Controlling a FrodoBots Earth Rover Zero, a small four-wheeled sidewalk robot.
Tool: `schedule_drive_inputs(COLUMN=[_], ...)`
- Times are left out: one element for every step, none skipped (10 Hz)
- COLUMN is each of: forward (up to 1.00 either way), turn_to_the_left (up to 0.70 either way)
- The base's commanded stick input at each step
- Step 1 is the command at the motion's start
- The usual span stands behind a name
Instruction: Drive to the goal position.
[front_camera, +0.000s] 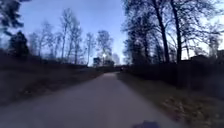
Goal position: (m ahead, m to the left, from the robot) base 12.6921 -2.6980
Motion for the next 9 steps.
schedule_drive_inputs(forward=[1.00,1.00,1.00,1.00,1.00,1.00,1.00,1.00,1.00], turn_to_the_left=[0.00,0.00,0.00,0.00,0.00,0.00,0.00,0.00,0.00])
